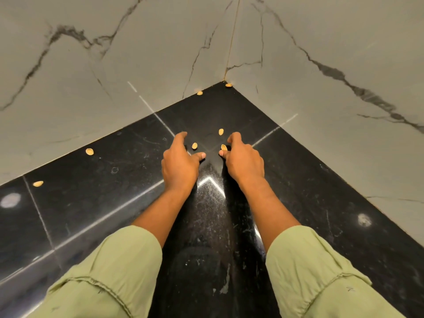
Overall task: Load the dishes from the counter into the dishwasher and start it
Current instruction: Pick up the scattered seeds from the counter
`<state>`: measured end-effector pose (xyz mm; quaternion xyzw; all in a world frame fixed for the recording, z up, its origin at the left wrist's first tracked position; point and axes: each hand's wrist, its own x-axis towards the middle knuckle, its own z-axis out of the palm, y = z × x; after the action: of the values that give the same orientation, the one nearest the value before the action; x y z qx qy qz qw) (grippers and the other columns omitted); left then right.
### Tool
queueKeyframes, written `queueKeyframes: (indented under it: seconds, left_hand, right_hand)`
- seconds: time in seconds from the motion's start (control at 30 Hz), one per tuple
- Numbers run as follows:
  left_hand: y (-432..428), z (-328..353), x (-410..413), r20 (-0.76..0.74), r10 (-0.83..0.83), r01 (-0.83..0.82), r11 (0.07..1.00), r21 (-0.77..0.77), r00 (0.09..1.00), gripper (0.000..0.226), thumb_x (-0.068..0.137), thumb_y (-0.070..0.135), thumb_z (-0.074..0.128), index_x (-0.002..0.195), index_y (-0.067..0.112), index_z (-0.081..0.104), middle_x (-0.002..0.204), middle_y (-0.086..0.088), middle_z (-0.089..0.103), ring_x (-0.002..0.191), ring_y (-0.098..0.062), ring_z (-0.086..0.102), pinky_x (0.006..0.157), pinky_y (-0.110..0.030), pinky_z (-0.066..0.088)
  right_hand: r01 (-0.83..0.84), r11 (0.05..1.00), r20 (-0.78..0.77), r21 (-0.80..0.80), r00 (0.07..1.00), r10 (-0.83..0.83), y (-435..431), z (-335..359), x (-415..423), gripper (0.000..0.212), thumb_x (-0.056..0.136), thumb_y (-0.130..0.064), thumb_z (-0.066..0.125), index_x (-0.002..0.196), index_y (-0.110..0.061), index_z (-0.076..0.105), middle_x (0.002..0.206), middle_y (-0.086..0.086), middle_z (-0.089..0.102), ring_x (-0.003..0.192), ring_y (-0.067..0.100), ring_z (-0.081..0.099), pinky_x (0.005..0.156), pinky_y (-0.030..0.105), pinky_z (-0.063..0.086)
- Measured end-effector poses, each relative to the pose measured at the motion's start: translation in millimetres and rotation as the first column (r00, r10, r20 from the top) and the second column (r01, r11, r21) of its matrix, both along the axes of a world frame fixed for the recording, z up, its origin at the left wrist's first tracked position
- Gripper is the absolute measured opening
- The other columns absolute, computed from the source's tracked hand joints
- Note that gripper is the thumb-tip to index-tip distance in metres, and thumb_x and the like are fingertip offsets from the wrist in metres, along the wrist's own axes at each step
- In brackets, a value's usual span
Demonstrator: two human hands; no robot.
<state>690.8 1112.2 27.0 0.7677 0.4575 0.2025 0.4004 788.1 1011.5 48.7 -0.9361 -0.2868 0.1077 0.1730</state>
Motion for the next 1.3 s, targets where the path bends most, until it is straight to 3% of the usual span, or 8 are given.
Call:
queueKeyframes:
  seconds: [0.4, 0.53, 0.63, 0.8, 0.9, 1.0, 1.1, 1.3]
  left_hand:
    - [3.7, 9.2, 12.8, -0.117, 0.041, -0.039, 0.999, 0.020, 0.992, 0.013, 0.086, 0.030, 0.076, 0.097, 0.025, 0.075, 0.099, 0.001, 0.073, 0.095, -0.022, 0.066, 0.077, -0.033, 0.050]
    - [12.4, 9.9, 14.9, 0.074, -0.016, 0.034, 0.968, -0.247, 0.997, 0.007, 0.088, 0.024, 0.075, 0.083, 0.021, 0.071, 0.072, 0.007, 0.064, 0.066, -0.009, 0.058, 0.058, -0.022, 0.046]
    - [17.8, 22.6, 11.8, 0.398, 0.282, 0.203, 0.531, -0.823, 0.873, 0.014, 0.097, 0.017, 0.061, 0.083, 0.015, 0.059, 0.059, 0.004, 0.041, 0.046, -0.006, 0.035, 0.038, -0.016, 0.030]
    - [20.8, 25.9, 17.4, 0.439, 0.464, 0.367, 0.241, -0.899, 0.769, 0.029, 0.095, 0.026, 0.047, 0.088, 0.007, 0.067, 0.068, -0.005, 0.060, 0.061, -0.015, 0.059, 0.054, -0.024, 0.054]
    - [26.1, 26.3, 34.1, 0.305, 0.366, 0.080, 0.519, -0.851, 0.879, 0.033, 0.098, 0.029, 0.050, 0.073, 0.012, 0.061, 0.052, 0.003, 0.041, 0.044, -0.011, 0.037, 0.040, -0.019, 0.034]
    - [38.5, 15.6, 45.2, 0.105, 0.086, -0.055, 0.962, -0.268, 0.991, 0.040, 0.100, 0.038, 0.053, 0.071, 0.014, 0.067, 0.057, 0.006, 0.053, 0.054, -0.015, 0.052, 0.055, -0.027, 0.040]
    - [52.7, 7.2, 55.9, -0.070, -0.089, 0.096, 0.989, 0.109, 0.994, 0.030, 0.098, 0.043, 0.056, 0.096, 0.018, 0.072, 0.090, -0.001, 0.072, 0.091, -0.025, 0.066, 0.080, -0.038, 0.053]
    - [69.8, 1.7, 73.9, -0.033, -0.044, 0.047, 0.994, 0.100, 0.998, 0.024, 0.095, 0.033, 0.063, 0.113, 0.019, 0.071, 0.110, -0.002, 0.071, 0.107, -0.024, 0.064, 0.089, -0.033, 0.049]
  right_hand:
    - [-0.117, 0.991, 0.036, -0.071, 0.992, 0.120, 1.5, -4.4, 8.9, 0.017, 0.103, -0.032, 0.043, 0.101, -0.017, 0.048, 0.085, 0.005, 0.058, 0.076, 0.028, 0.052, 0.064, 0.036, 0.036]
    - [0.332, 0.873, -0.650, 0.358, 0.759, -0.022, -3.4, -4.9, 16.9, 0.023, 0.101, -0.026, 0.050, 0.080, -0.018, 0.047, 0.063, -0.002, 0.044, 0.047, 0.010, 0.038, 0.042, 0.022, 0.027]
    - [0.762, 0.510, -0.917, 0.400, 0.338, 0.213, -10.8, -1.4, 13.2, 0.021, 0.096, -0.014, 0.045, 0.076, -0.015, 0.046, 0.055, -0.001, 0.037, 0.040, 0.008, 0.031, 0.031, 0.018, 0.018]
    - [0.830, 0.403, -0.919, 0.387, 0.312, 0.240, -0.5, 1.2, 19.8, 0.031, 0.092, -0.024, 0.041, 0.072, -0.007, 0.057, 0.059, 0.007, 0.052, 0.045, 0.014, 0.041, 0.034, 0.018, 0.023]
    - [0.651, 0.585, -0.755, 0.484, 0.648, -0.096, 13.1, -3.8, 30.4, 0.041, 0.100, -0.039, 0.049, 0.069, -0.013, 0.055, 0.056, -0.001, 0.047, 0.046, 0.012, 0.039, 0.042, 0.023, 0.028]
    - [0.357, 0.818, -0.362, 0.450, 0.911, -0.199, 26.5, -10.5, 36.9, 0.021, 0.098, -0.038, 0.055, 0.091, -0.018, 0.059, 0.077, -0.007, 0.054, 0.073, 0.013, 0.050, 0.068, 0.031, 0.039]
    - [0.171, 0.966, -0.206, 0.195, 0.970, -0.131, 36.0, -7.3, 33.7, 0.037, 0.093, -0.042, 0.061, 0.122, -0.022, 0.050, 0.102, -0.003, 0.054, 0.094, 0.018, 0.051, 0.078, 0.034, 0.041]
    - [0.182, 0.978, -0.133, 0.100, 0.977, -0.168, 47.7, -10.7, 36.2, 0.029, 0.092, -0.044, 0.063, 0.096, -0.015, 0.062, 0.101, 0.007, 0.067, 0.098, 0.030, 0.061, 0.071, 0.034, 0.040]
